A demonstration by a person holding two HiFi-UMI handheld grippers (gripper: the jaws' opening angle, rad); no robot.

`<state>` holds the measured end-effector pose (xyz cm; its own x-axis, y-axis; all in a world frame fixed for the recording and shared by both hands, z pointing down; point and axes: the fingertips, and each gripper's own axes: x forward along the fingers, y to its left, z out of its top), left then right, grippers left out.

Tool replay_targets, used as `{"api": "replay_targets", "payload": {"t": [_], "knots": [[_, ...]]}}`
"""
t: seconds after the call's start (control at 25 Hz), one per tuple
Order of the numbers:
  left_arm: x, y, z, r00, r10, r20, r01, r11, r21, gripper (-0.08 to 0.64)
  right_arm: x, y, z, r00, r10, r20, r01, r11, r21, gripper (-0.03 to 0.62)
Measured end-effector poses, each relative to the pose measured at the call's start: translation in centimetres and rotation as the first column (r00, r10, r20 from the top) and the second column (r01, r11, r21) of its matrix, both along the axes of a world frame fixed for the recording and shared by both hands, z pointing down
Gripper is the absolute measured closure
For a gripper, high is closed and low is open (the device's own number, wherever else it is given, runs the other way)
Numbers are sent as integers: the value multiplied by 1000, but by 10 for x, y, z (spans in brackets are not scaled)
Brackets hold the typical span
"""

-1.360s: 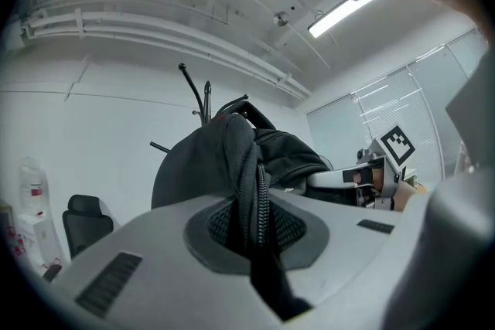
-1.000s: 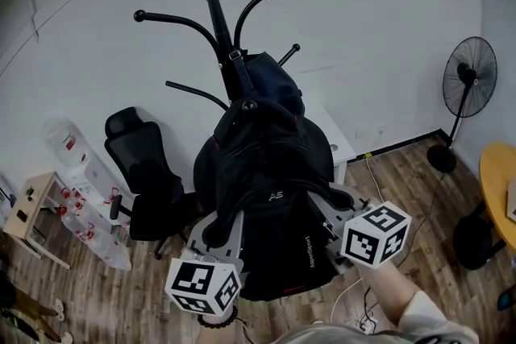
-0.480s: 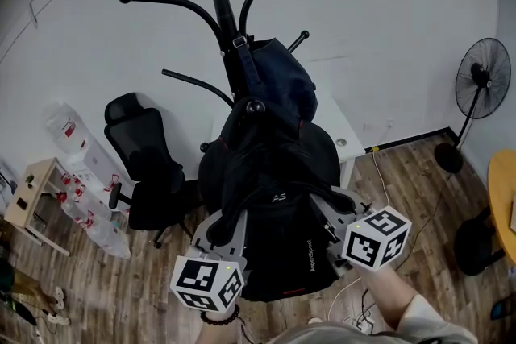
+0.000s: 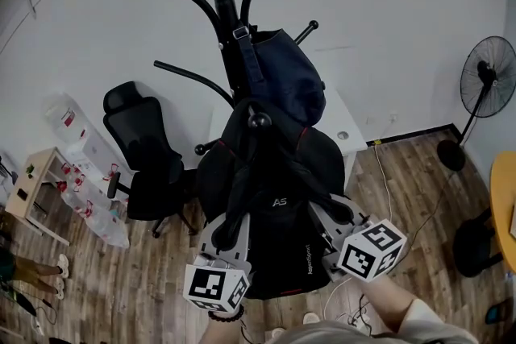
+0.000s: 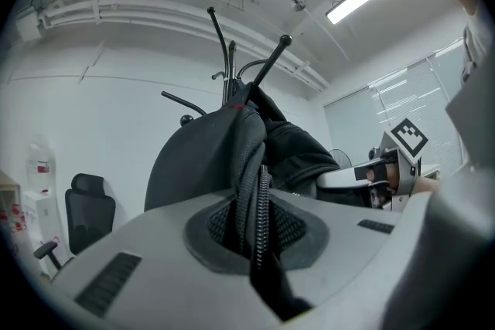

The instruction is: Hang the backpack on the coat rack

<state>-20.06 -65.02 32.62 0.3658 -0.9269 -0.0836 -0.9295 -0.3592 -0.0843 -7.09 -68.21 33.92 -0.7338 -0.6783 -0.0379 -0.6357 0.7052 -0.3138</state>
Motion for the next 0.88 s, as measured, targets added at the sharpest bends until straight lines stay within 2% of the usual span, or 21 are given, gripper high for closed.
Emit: {"api": "replay_targets", "payload": {"t": [0.16,0.32,0.52,0.6,0.72,0.88], "knots": [[2,0,2,1000,-23,-3,23,999,46,534,1,1,3,1000,-3,-4,4,999,48,558],[6,8,0,1000,-12,-3,13,993,117,534,1,7,3,1000,-14,-19,16,991,132,557],[8,28,0,1000,-22,5,21,989,146,484,2,25,5,997,-8,-83,26,974,224,552],[5,33,-1,1000,-22,16,20,989,148,453,2,30,3,993,1,-116,28,970,241,538],[-3,48,-5,999,-33,36,27,987,159,413,7,39,4,994,15,-111,12,972,234,509],[-23,85,-10,998,-64,-2,63,980,189,408,27,64,6,992,91,-89,-66,965,255,486]]}}
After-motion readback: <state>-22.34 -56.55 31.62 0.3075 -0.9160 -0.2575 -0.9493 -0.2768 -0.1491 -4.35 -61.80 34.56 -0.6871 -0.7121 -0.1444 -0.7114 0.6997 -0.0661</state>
